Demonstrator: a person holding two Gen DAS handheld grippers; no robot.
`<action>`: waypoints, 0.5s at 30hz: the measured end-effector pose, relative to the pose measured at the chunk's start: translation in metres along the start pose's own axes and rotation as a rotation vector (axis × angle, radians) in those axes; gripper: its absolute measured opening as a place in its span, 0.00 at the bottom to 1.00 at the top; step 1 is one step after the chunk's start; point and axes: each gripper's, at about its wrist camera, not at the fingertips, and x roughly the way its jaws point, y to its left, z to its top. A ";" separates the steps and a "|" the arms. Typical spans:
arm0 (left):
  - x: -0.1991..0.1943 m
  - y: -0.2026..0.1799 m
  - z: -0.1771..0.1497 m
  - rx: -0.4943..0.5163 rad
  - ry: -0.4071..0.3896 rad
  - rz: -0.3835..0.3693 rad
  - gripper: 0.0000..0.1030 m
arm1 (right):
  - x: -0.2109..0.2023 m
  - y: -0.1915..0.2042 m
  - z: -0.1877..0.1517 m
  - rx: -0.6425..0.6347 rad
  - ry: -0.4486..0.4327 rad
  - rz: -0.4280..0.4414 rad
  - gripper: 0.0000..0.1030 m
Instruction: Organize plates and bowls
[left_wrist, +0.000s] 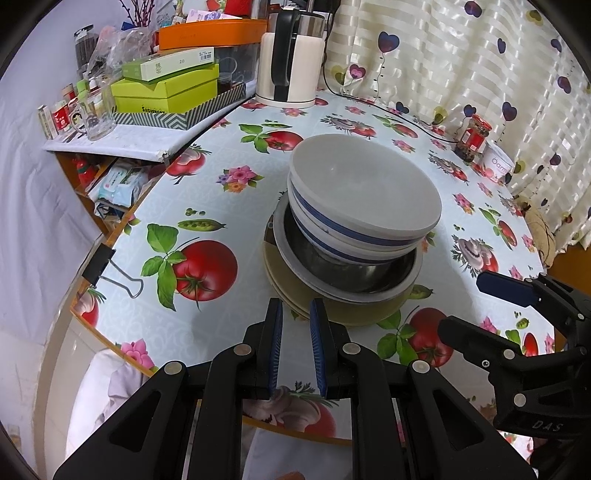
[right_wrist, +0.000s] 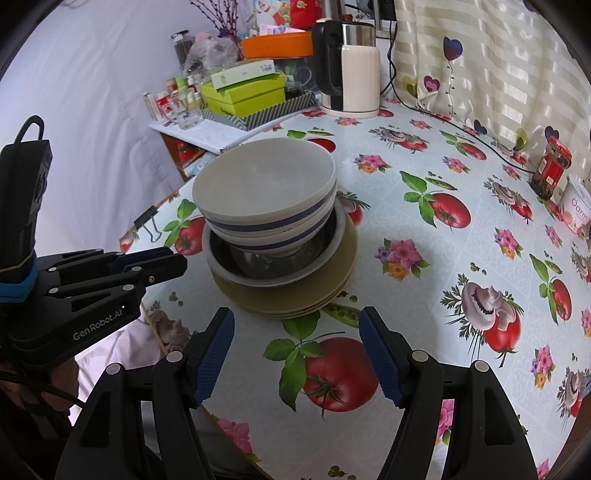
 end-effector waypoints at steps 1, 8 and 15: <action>0.000 0.000 0.000 0.000 0.000 0.001 0.15 | 0.000 0.000 0.000 0.000 0.000 0.000 0.69; 0.001 0.000 0.000 0.001 0.001 0.002 0.15 | 0.003 -0.001 -0.001 -0.001 0.003 0.001 0.69; 0.001 0.000 0.000 0.001 0.002 0.003 0.15 | 0.003 -0.001 -0.001 -0.001 0.004 0.002 0.70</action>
